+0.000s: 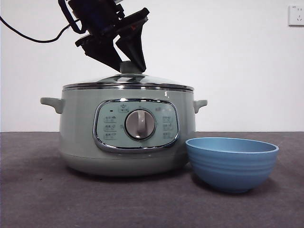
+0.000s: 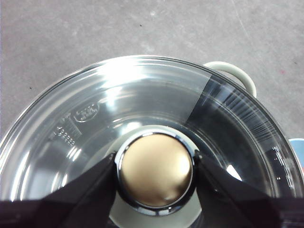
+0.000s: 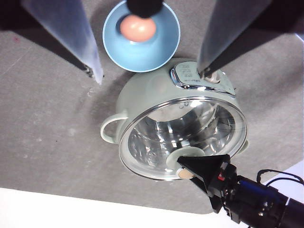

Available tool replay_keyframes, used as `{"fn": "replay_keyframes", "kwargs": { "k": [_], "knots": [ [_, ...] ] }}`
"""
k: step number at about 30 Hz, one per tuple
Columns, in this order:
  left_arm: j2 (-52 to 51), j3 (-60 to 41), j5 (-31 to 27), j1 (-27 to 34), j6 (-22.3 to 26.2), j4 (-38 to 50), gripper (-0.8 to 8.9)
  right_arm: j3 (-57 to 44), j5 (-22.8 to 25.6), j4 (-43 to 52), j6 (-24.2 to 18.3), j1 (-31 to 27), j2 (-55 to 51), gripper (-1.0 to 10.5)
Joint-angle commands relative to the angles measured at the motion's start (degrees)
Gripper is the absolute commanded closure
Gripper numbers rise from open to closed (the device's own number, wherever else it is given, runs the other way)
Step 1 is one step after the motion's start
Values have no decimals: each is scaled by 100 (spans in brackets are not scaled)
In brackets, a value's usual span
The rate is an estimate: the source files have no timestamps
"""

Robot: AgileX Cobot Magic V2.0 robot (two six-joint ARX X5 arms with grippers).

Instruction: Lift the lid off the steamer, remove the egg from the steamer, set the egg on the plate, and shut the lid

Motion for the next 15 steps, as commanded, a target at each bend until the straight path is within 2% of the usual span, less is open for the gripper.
{"fn": "replay_keyframes", "kwargs": {
  "k": [1,3,6,7,15],
  "knots": [
    [39,31,-15,-22,-52,-175,800,-48,-7,33,52,7,-13,597],
    [37,31,-17,-20,-52,-227,688,-48,-7,33,52,7,-13,597],
    [37,33,-17,-20,-61,-210,386,-48,-7,31,52,7,-13,597],
    [35,33,-15,-20,-63,-201,339,-48,-7,31,55,7,-13,597],
    [-140,39,-15,-20,-59,-168,338,-48,-4,28,55,7,-9,597]
  ]
}}
